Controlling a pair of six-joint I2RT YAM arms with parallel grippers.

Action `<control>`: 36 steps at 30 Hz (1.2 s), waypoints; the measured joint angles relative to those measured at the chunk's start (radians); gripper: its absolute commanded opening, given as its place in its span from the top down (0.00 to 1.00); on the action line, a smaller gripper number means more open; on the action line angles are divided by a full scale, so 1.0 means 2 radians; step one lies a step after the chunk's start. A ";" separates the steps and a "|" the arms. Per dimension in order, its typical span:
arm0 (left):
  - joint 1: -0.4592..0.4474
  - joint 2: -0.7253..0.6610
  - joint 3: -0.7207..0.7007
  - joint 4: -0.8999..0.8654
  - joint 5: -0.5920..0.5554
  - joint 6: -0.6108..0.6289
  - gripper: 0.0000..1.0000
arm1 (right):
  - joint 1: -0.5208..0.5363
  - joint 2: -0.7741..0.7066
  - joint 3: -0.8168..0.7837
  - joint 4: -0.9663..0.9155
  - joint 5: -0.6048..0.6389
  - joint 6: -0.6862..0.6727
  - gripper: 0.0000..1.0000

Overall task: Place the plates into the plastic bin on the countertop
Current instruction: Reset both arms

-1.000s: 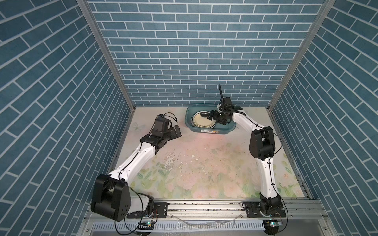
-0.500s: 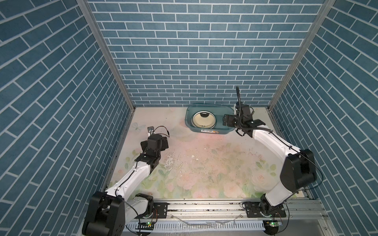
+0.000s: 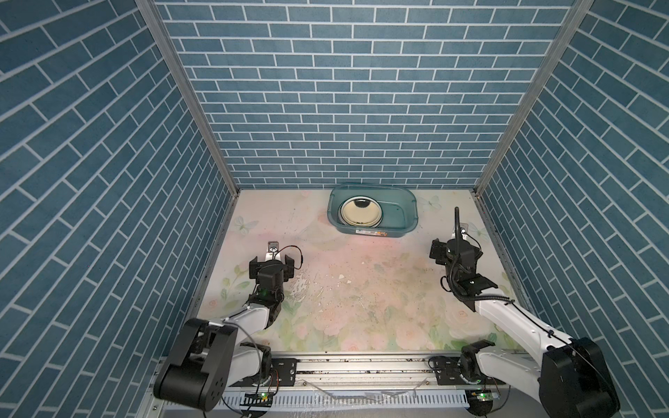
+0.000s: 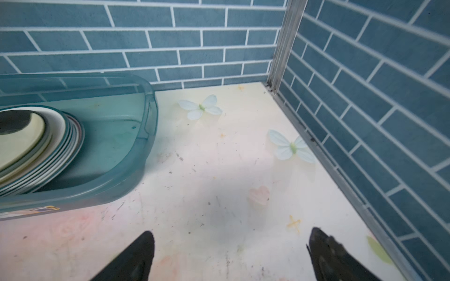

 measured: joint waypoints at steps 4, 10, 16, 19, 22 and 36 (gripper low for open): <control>0.003 0.089 0.000 0.126 -0.002 0.020 0.00 | -0.022 0.000 -0.070 0.088 0.015 -0.035 0.02; 0.014 0.130 -0.002 0.205 0.000 0.024 0.00 | -0.048 0.091 -0.120 0.255 0.014 -0.069 0.02; 0.025 0.130 0.005 0.210 0.004 0.020 0.00 | -0.078 0.200 -0.126 0.391 -0.005 -0.096 0.01; 0.028 0.130 0.017 0.194 0.004 0.017 0.00 | -0.101 0.216 -0.124 0.407 -0.030 -0.095 0.01; 0.029 0.130 0.036 0.174 0.004 0.015 0.00 | -0.134 0.220 -0.110 0.402 -0.075 -0.085 0.01; 0.030 0.129 0.043 0.144 0.004 0.009 0.00 | -0.176 0.235 -0.045 0.318 -0.148 -0.050 0.01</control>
